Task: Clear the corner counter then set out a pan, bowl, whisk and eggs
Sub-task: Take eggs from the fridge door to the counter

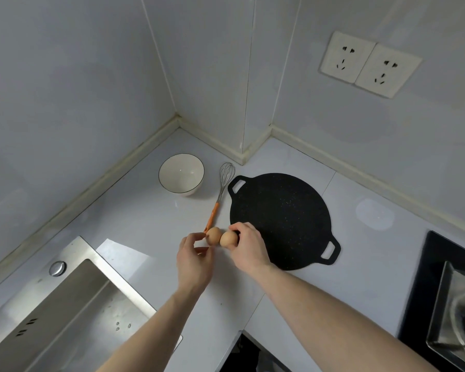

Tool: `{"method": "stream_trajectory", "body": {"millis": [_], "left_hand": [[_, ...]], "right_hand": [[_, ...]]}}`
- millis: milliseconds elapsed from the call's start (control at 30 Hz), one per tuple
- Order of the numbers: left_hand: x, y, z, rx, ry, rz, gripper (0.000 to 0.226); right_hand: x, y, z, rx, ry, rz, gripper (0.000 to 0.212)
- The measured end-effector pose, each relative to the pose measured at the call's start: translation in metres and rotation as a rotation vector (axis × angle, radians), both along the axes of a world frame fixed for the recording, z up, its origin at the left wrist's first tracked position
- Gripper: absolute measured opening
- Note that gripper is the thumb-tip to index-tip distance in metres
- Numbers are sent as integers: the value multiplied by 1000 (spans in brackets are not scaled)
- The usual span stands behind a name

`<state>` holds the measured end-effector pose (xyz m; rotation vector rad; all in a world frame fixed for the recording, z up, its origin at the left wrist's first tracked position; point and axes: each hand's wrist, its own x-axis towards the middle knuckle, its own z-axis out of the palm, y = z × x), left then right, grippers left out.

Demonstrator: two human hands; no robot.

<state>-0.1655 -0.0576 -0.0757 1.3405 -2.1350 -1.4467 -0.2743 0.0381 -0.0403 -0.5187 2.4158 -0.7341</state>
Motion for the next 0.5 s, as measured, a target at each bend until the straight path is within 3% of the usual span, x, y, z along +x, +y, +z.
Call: {"method": "stream_trajectory", "body": {"millis": [300, 500], "left_hand": [[7, 0, 23, -7, -22, -85, 36], [28, -1, 59, -109, -119, -307, 41]], "right_hand": [[6, 27, 17, -48, -18, -1, 47], [19, 72, 39, -113, -40, -23, 55]]}}
